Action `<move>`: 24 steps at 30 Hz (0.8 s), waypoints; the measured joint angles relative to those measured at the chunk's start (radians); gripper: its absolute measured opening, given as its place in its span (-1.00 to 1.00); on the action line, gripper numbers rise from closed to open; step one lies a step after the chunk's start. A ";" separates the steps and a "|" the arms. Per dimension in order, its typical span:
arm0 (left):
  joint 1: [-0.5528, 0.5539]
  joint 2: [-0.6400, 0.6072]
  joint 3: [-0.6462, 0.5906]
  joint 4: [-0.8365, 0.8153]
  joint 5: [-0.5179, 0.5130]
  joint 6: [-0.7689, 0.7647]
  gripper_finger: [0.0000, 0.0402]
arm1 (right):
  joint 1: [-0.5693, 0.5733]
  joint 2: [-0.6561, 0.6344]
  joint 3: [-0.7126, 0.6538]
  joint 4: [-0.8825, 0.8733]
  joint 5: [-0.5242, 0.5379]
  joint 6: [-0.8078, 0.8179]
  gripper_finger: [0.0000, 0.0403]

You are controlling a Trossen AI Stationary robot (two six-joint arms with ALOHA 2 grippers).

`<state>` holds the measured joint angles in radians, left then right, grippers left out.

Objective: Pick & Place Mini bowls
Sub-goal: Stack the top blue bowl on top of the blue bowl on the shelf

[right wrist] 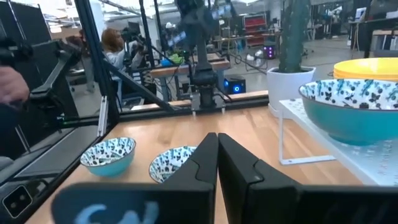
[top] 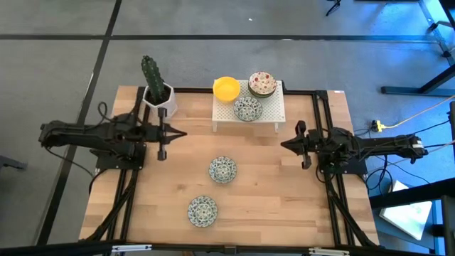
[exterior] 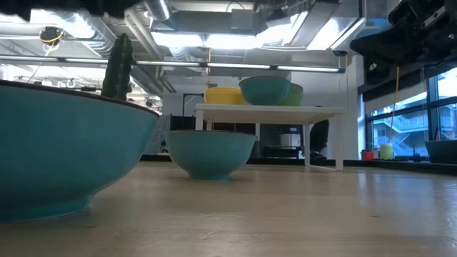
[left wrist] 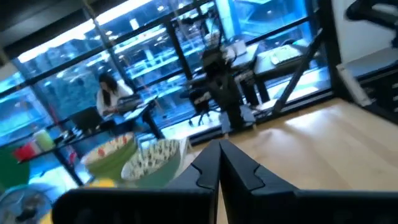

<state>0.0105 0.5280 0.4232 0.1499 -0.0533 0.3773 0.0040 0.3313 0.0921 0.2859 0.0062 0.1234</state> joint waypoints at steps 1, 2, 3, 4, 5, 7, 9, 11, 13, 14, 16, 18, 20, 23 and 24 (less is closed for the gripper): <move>0.000 0.002 -0.027 0.029 -0.021 -0.009 -0.98 | 0.000 0.000 0.000 -0.002 0.000 0.000 -0.93; 0.000 0.003 -0.050 0.055 -0.051 -0.023 -0.98 | 0.000 0.000 0.000 -0.008 -0.001 0.000 -0.93; 0.000 0.003 -0.068 0.078 -0.086 -0.035 -0.99 | 0.000 0.000 0.000 -0.016 -0.007 0.003 -0.93; 0.000 0.002 -0.082 0.096 -0.123 -0.039 -0.99 | 0.000 0.000 0.000 -0.024 -0.011 0.006 -0.93; 0.000 0.001 -0.094 0.105 -0.161 -0.039 -0.99 | 0.000 0.000 0.000 -0.032 -0.012 0.009 -0.93; 0.000 -0.002 -0.115 0.102 -0.221 -0.017 -0.99 | 0.000 0.000 0.000 -0.036 -0.009 0.012 -0.93; 0.000 -0.008 -0.131 0.101 -0.243 0.021 -0.98 | 0.000 0.000 0.000 -0.029 -0.002 0.011 -0.93; 0.002 -0.013 -0.132 0.102 -0.243 0.044 -0.97 | 0.000 0.001 0.000 -0.001 0.000 0.003 -0.93; 0.008 -0.019 -0.132 0.114 -0.232 0.063 -0.98 | 0.000 0.012 0.000 0.033 0.001 0.000 -0.93; 0.012 -0.022 -0.132 0.117 -0.220 0.076 -0.99 | 0.000 0.020 0.000 0.058 0.001 0.000 -0.93; 0.022 -0.026 -0.132 0.115 -0.183 0.096 -0.99 | 0.000 0.044 0.000 0.108 0.000 -0.008 -0.93; 0.033 -0.026 -0.132 0.113 -0.118 0.097 -0.99 | 0.000 0.073 0.000 0.145 0.000 -0.012 -0.93; 0.042 -0.026 -0.132 0.114 -0.043 0.097 -0.99 | 0.000 0.104 0.000 0.173 0.001 -0.027 -0.93; 0.051 -0.027 -0.132 0.122 0.012 0.086 -0.99 | 0.000 0.147 0.000 0.205 0.023 -0.054 -0.93; 0.053 -0.027 -0.132 0.124 0.009 0.075 -0.99 | 0.000 0.161 0.000 0.212 0.035 -0.052 -0.93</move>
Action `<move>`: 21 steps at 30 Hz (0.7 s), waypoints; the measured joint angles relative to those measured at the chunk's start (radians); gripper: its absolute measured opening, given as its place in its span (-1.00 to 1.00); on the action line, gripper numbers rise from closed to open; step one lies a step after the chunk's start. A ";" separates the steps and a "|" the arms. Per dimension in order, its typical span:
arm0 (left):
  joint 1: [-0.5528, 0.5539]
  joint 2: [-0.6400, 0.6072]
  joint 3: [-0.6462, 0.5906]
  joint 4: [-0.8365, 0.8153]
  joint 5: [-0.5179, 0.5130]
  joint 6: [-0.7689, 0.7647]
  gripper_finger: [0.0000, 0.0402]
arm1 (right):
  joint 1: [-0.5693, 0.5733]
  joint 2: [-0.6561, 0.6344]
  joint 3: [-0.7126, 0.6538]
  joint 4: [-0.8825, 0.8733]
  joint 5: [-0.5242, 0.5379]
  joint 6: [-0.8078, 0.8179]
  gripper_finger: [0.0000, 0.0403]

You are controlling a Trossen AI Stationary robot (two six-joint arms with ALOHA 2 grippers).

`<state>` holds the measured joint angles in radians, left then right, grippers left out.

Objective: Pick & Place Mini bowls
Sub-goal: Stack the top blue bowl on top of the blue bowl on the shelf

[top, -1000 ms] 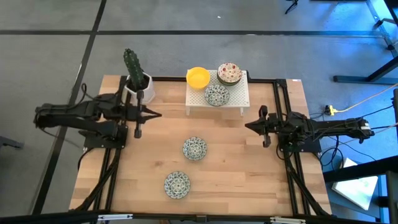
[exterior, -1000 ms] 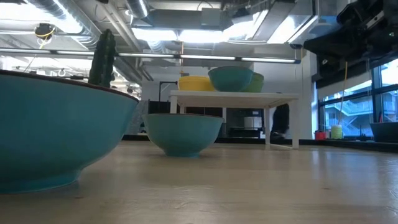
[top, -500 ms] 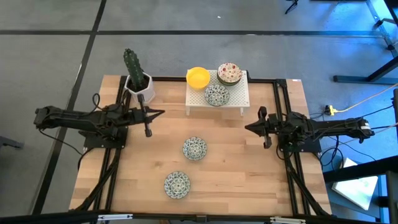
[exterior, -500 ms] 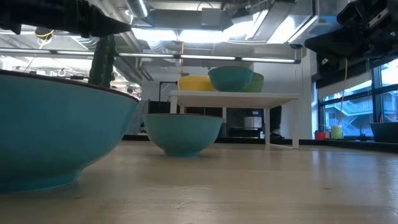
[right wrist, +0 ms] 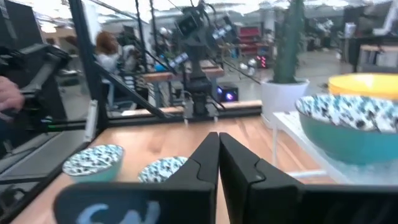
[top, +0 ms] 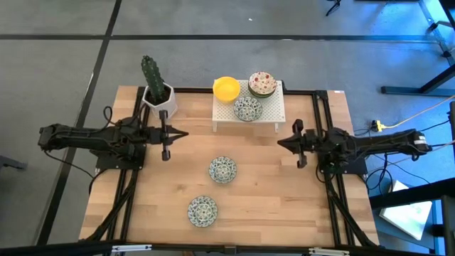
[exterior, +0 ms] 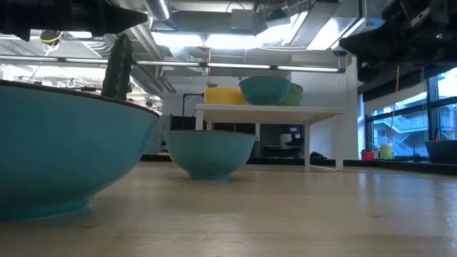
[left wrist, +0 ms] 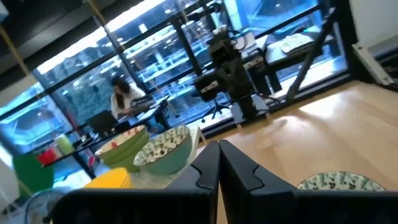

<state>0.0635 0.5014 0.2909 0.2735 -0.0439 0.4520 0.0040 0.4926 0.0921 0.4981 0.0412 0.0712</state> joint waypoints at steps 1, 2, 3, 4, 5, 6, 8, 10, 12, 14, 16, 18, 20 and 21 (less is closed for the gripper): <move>0.000 0.000 0.000 -0.003 -0.010 -0.009 -0.99 | 0.000 0.013 0.000 0.001 0.011 0.008 -0.93; 0.000 0.000 -0.003 -0.004 -0.023 -0.016 -0.99 | 0.000 0.027 0.000 0.002 0.017 0.022 -0.93; 0.000 -0.001 -0.013 0.001 -0.037 -0.020 -0.99 | 0.000 0.042 0.000 0.002 0.019 0.033 -0.93; 0.000 -0.005 -0.029 0.020 -0.040 -0.021 -0.99 | 0.001 0.056 0.000 0.003 0.019 0.043 -0.93; 0.000 -0.012 -0.048 0.058 -0.032 -0.023 -0.99 | 0.004 0.072 0.000 0.005 0.019 0.049 -0.93; -0.001 -0.021 -0.065 0.113 -0.017 -0.022 -0.99 | 0.009 0.087 0.000 0.010 0.019 0.049 -0.93; -0.005 -0.051 -0.083 0.208 0.000 -0.023 -0.99 | 0.017 0.110 0.000 0.034 0.019 0.037 -0.93; -0.005 -0.097 -0.089 0.190 -0.059 -0.032 -0.99 | 0.027 0.128 0.000 0.067 0.019 0.025 -0.93; -0.003 -0.152 -0.089 0.119 -0.113 -0.044 -0.99 | 0.038 0.135 0.000 0.094 0.019 0.018 -0.93; -0.004 -0.215 -0.090 0.045 -0.080 -0.046 -0.99 | 0.050 0.137 0.001 0.094 0.019 0.018 -0.93; -0.004 -0.268 -0.090 0.004 -0.059 -0.046 -0.99 | 0.061 0.146 0.001 0.089 0.019 0.024 -0.93; -0.001 -0.312 -0.090 -0.045 -0.078 -0.045 -0.99 | 0.069 0.155 0.001 0.092 0.019 0.025 -0.93; 0.006 -0.344 -0.090 -0.090 -0.086 -0.030 -0.99 | 0.075 0.168 0.001 0.102 0.019 0.025 -0.93; 0.009 -0.354 -0.090 -0.105 -0.084 -0.023 -0.99 | 0.077 0.174 0.000 0.120 0.019 0.024 -0.93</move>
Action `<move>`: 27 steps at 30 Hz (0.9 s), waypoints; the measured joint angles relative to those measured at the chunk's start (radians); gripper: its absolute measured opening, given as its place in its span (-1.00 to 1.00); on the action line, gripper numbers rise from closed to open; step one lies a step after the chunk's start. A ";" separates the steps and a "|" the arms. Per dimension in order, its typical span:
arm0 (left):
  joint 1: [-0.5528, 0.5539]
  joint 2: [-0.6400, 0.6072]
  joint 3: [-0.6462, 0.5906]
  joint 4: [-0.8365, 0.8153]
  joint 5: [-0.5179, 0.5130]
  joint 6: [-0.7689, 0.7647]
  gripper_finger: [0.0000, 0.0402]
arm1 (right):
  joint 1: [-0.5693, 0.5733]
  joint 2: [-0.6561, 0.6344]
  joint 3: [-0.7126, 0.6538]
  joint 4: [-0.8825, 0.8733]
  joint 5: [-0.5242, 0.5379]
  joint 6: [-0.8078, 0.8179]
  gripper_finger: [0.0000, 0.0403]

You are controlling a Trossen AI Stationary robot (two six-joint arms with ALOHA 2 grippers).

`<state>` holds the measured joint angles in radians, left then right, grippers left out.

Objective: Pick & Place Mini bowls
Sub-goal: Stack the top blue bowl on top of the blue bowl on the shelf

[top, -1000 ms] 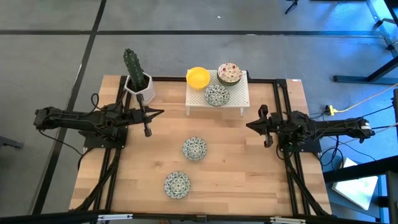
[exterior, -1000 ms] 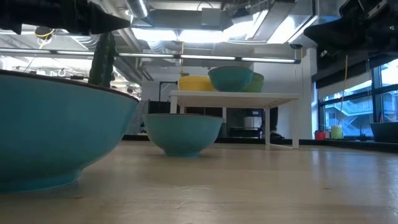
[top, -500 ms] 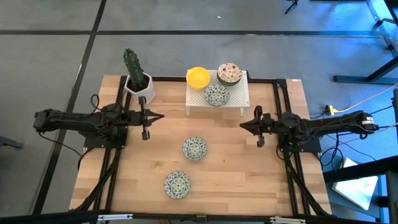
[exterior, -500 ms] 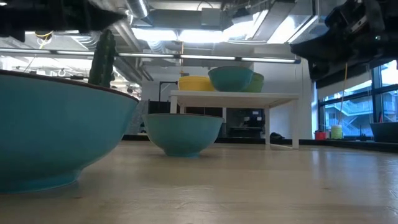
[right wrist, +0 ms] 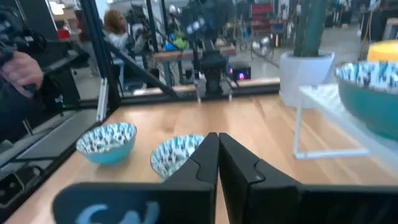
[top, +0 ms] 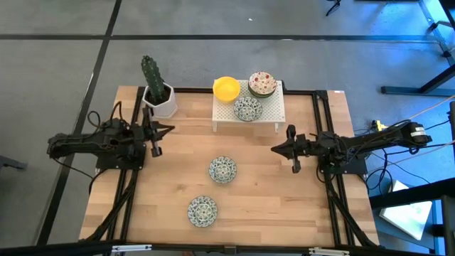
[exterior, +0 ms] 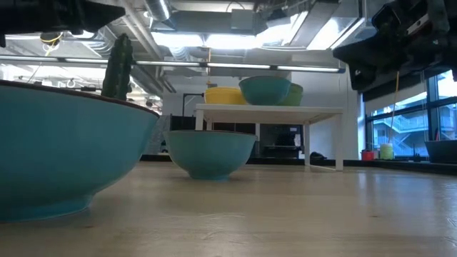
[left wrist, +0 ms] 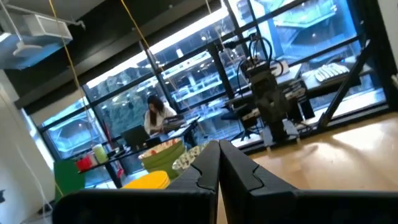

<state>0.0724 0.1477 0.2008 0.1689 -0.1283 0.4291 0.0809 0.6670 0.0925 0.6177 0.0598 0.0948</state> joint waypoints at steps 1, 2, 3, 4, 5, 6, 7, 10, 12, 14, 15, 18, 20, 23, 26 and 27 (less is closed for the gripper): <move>0.004 -0.006 0.000 -0.010 0.004 0.008 -0.99 | 0.000 0.005 0.000 0.020 0.000 -0.004 -0.93; 0.007 -0.009 0.000 -0.013 0.012 0.014 -0.99 | 0.000 0.010 0.000 0.037 0.000 -0.010 -0.93; 0.011 -0.009 0.000 -0.011 0.017 0.018 -0.99 | 0.000 0.016 0.000 0.055 0.000 -0.019 -0.93; 0.013 -0.009 0.000 -0.009 0.020 0.019 -0.98 | 0.000 0.023 0.000 0.071 0.000 -0.025 -0.93; 0.016 -0.009 0.000 -0.011 0.021 0.019 -0.98 | 0.000 0.028 0.000 0.081 0.000 -0.026 -0.93; 0.016 -0.005 0.000 -0.013 0.021 0.018 -0.97 | 0.000 0.034 0.000 0.086 0.000 -0.022 -0.93; 0.016 -0.002 0.000 -0.022 0.021 0.012 -0.97 | 0.000 0.042 0.000 0.086 0.000 -0.011 -0.93; 0.015 0.002 -0.001 -0.033 0.022 -0.027 -0.99 | 0.000 0.075 0.003 0.081 -0.017 0.041 -0.93; 0.015 0.002 -0.001 -0.030 0.022 -0.046 -0.99 | 0.001 0.107 0.018 0.089 -0.045 0.052 -0.93; 0.015 0.002 -0.001 -0.018 0.022 -0.050 -0.99 | 0.001 0.143 0.045 0.093 -0.056 0.047 -0.93; 0.015 0.002 -0.001 -0.011 0.022 -0.050 -0.99 | 0.003 0.163 0.061 0.093 -0.057 0.034 -0.93; 0.015 0.002 -0.001 -0.008 0.022 -0.069 -0.96 | 0.021 0.236 0.114 0.093 -0.052 -0.008 -0.93; 0.015 0.002 -0.001 -0.007 0.022 -0.076 -0.95 | 0.039 0.295 0.162 0.092 -0.053 -0.033 -0.93; 0.015 0.002 -0.001 -0.006 0.024 -0.076 -0.95 | 0.068 0.390 0.249 0.085 -0.050 -0.032 -0.93; 0.015 0.002 -0.001 0.016 0.041 -0.076 -0.97 | 0.079 0.487 0.352 0.016 -0.025 0.031 -0.93; 0.014 0.002 -0.001 0.031 0.045 -0.076 -0.97 | 0.083 0.520 0.389 -0.019 0.001 0.047 -0.93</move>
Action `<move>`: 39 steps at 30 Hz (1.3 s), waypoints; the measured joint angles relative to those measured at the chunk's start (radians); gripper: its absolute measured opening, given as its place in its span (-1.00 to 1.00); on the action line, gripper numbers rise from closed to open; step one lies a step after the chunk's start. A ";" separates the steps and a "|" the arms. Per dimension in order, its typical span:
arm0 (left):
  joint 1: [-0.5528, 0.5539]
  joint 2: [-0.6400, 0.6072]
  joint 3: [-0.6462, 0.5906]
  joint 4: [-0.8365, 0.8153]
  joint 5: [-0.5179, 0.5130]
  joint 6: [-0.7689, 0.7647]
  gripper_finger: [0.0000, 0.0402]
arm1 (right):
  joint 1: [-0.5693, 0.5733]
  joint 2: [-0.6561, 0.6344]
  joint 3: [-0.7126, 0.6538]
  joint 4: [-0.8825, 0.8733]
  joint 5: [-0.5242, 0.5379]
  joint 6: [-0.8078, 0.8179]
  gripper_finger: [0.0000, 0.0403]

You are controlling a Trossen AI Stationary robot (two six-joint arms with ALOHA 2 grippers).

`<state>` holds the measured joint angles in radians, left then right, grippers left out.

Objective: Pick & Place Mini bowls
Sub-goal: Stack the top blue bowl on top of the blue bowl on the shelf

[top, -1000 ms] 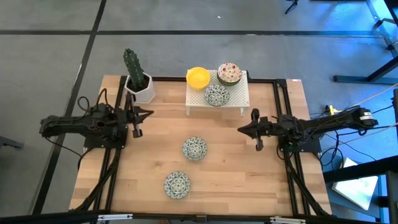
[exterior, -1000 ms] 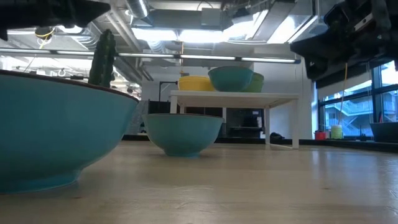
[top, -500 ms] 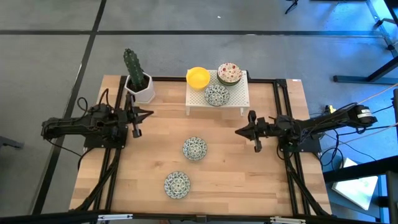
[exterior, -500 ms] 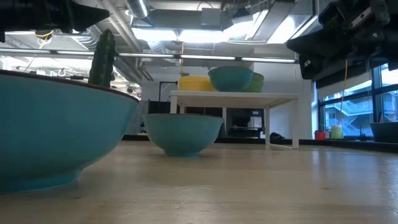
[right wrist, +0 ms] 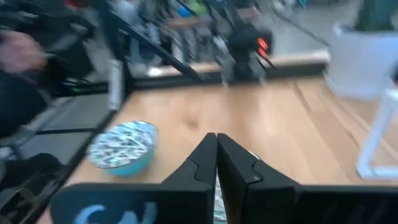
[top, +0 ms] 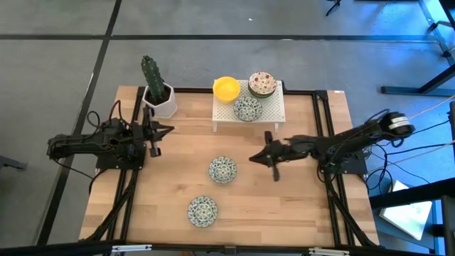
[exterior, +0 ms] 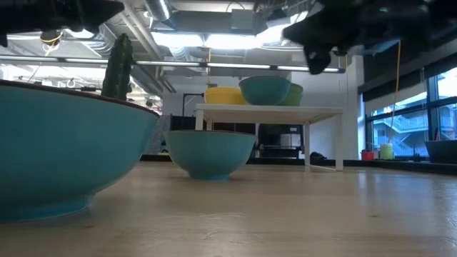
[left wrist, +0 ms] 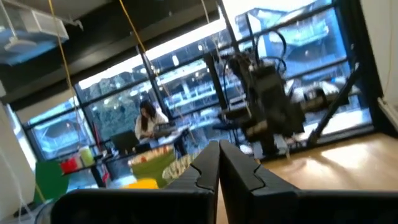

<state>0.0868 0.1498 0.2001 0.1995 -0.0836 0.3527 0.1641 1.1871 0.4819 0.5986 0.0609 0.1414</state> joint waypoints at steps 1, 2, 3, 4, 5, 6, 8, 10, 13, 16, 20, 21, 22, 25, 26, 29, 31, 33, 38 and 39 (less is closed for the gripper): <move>0.000 0.000 0.000 0.017 0.003 -0.002 -0.98 | 0.004 0.035 0.038 -0.042 0.028 0.015 -0.93; 0.000 -0.001 0.000 0.028 0.007 -0.008 -0.98 | 0.008 0.071 0.084 -0.095 0.055 0.029 -0.93; 0.000 -0.003 0.000 0.031 0.013 -0.021 -0.98 | 0.012 0.109 0.131 -0.150 0.079 0.040 -0.93; 0.000 -0.004 0.000 0.031 0.021 -0.035 -0.98 | 0.017 0.149 0.181 -0.204 0.090 0.052 -0.93; 0.000 -0.006 0.000 0.032 0.031 -0.043 -0.98 | 0.023 0.195 0.236 -0.260 0.090 0.060 -0.93; 0.000 -0.008 0.000 0.033 0.038 -0.049 -0.97 | 0.029 0.241 0.291 -0.304 0.090 0.062 -0.93; 0.000 -0.009 0.000 0.033 0.050 -0.055 -0.96 | 0.041 0.343 0.414 -0.395 0.108 0.051 -0.93; 0.000 -0.009 0.000 0.032 0.056 -0.055 -0.96 | 0.053 0.438 0.537 -0.482 0.149 0.022 -0.93; 0.000 -0.009 0.000 0.012 0.056 -0.056 -0.97 | 0.061 0.554 0.720 -0.656 0.172 -0.017 -0.93; 0.000 -0.009 0.000 0.007 0.053 -0.056 -0.98 | 0.062 0.656 0.884 -0.854 0.127 -0.022 -0.92; 0.000 -0.009 0.000 0.006 0.052 -0.058 -0.97 | 0.074 0.772 1.058 -1.088 0.057 -0.068 -0.84; 0.000 -0.008 0.000 0.006 0.052 -0.064 -0.96 | 0.080 0.792 1.096 -1.137 0.054 -0.073 -0.82; 0.000 -0.008 0.000 0.006 0.052 -0.068 -0.96 | 0.088 0.808 1.133 -1.185 0.052 -0.078 -0.79; 0.000 -0.008 0.000 0.011 0.052 -0.064 -0.97 | 0.114 0.827 1.231 -1.303 0.081 -0.105 -0.73; 0.000 -0.008 0.000 0.015 0.052 -0.063 -0.97 | 0.124 0.827 1.255 -1.339 0.117 -0.102 -0.73; 0.000 -0.008 0.000 0.014 0.051 -0.063 -0.99 | 0.148 0.827 1.314 -1.429 0.173 -0.083 -0.72; 0.000 -0.008 0.000 0.015 0.051 -0.063 -0.99 | 0.163 0.827 1.339 -1.465 0.173 -0.073 -0.72; 0.000 -0.008 0.000 0.014 0.051 -0.063 -0.98 | 0.177 0.826 1.338 -1.461 0.174 -0.076 -0.72; 0.000 -0.008 0.000 0.014 0.051 -0.074 -0.96 | 0.183 0.826 1.280 -1.426 0.189 -0.088 -0.59; 0.000 -0.008 0.000 0.014 0.051 -0.074 -0.96 | 0.183 0.826 1.269 -1.413 0.191 -0.082 -0.54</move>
<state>0.0871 0.1417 0.2001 0.2134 -0.0322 0.2783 0.3469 2.0129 1.7513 -0.8143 0.2515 0.0599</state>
